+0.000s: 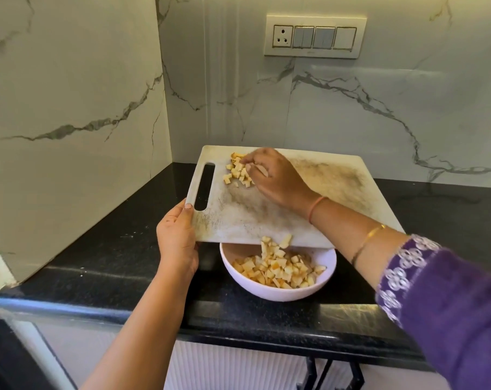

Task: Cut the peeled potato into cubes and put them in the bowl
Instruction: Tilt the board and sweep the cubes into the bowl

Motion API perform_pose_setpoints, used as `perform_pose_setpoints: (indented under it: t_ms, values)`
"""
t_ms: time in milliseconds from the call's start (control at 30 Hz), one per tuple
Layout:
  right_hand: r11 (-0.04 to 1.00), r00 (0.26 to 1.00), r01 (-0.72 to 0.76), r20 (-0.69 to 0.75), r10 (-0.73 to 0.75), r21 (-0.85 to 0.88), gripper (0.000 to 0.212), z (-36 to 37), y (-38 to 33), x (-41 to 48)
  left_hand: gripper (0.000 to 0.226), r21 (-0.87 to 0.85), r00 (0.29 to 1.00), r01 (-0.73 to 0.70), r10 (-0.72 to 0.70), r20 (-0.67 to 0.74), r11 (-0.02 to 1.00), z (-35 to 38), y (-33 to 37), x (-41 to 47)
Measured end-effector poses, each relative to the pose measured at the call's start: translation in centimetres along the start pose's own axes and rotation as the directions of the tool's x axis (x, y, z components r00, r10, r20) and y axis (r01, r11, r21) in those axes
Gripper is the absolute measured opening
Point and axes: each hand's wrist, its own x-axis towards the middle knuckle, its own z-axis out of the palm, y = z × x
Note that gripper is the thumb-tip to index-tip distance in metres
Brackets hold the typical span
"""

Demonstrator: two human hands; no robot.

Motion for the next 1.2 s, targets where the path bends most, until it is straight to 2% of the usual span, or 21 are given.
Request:
perform_pose_setpoints:
  t_ms: [133,267,367,467,600,833,967,1200]
  values:
    - [0.975,0.975,-0.201,0.076,0.209,-0.097,0.046,1.6,0.1,4.1,0.02,-0.013,1.0,0.002,-0.001,0.007,1.0,0.2,-0.1,0.1]
    - [0.928,0.956,-0.213,0.132,0.263,-0.305,0.058,3.4,-0.3,5.7,0.02,-0.012,1.0,-0.011,0.011,0.008,1.0,-0.1,-0.3,0.4]
    - [0.903,0.975,-0.141,0.098,0.197,-0.407,0.057,4.6,-0.9,6.0,0.018,-0.024,1.0,-0.018,0.018,0.012,1.0,-0.1,-0.2,0.5]
    - [0.853,0.997,-0.026,0.053,0.063,-0.522,0.043,5.1,-0.8,5.7,0.019,-0.02,1.0,-0.026,0.027,0.011,0.999,-0.3,-0.2,0.7]
    - [0.809,0.999,0.025,0.032,-0.008,-0.588,0.025,4.9,-0.8,4.9,0.018,-0.006,1.0,-0.029,0.029,0.008,1.0,-0.5,-0.1,1.1]
    - [0.807,0.995,0.088,0.097,-0.038,-0.584,0.028,3.4,-1.3,1.1,0.017,-0.009,1.0,-0.027,0.027,-0.015,1.0,-0.6,-0.1,1.5]
    - [0.822,0.989,0.114,0.139,-0.043,-0.558,0.02,2.5,-1.6,-2.0,0.015,-0.017,0.999,-0.03,0.029,-0.013,0.999,-0.8,-0.2,1.3]
    - [0.856,0.978,0.115,0.208,-0.009,-0.504,0.019,0.7,-2.3,-6.7,0.016,-0.012,1.0,-0.01,0.01,-0.025,1.0,-0.7,0.0,1.1]
